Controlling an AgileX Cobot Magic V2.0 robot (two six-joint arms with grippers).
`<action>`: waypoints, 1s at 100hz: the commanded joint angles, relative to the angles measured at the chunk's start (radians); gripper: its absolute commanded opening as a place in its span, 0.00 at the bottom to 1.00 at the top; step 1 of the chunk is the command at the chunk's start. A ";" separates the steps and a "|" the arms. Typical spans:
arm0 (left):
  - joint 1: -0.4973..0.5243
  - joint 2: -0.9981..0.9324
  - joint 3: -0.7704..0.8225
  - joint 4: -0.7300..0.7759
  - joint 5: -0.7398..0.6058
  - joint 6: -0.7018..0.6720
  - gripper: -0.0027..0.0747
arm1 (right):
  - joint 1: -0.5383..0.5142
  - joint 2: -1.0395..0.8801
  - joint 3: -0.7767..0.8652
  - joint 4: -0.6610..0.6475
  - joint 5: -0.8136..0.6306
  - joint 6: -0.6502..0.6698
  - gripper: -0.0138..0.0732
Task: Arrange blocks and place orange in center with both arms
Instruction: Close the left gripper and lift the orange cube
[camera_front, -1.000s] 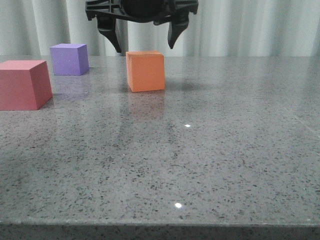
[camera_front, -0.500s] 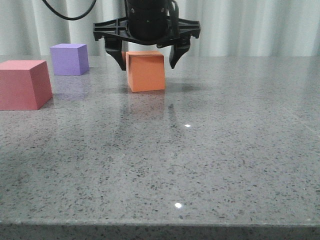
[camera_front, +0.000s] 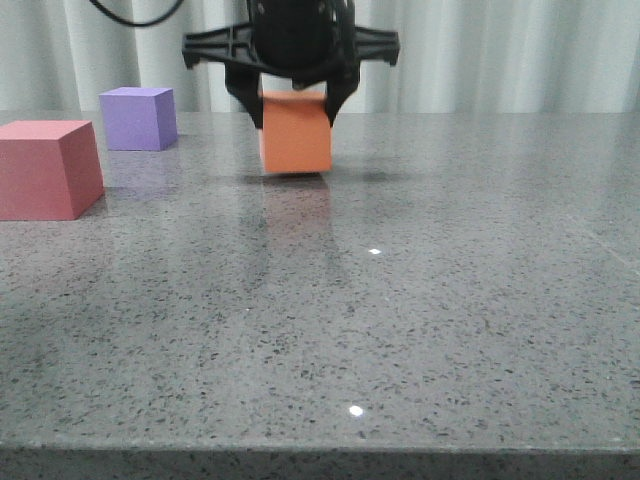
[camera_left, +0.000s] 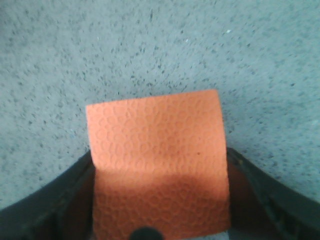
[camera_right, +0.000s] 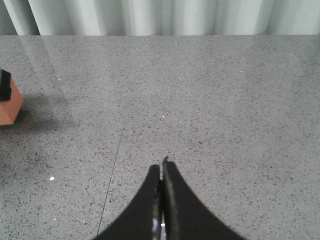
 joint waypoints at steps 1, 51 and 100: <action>0.001 -0.123 -0.032 0.035 -0.026 0.054 0.42 | -0.008 0.001 -0.026 -0.009 -0.079 -0.002 0.08; 0.184 -0.435 0.046 -0.155 -0.013 0.577 0.42 | -0.008 0.001 -0.026 -0.009 -0.079 -0.002 0.08; 0.439 -0.536 0.432 -0.401 -0.338 0.735 0.42 | -0.008 0.001 -0.026 -0.009 -0.079 -0.002 0.08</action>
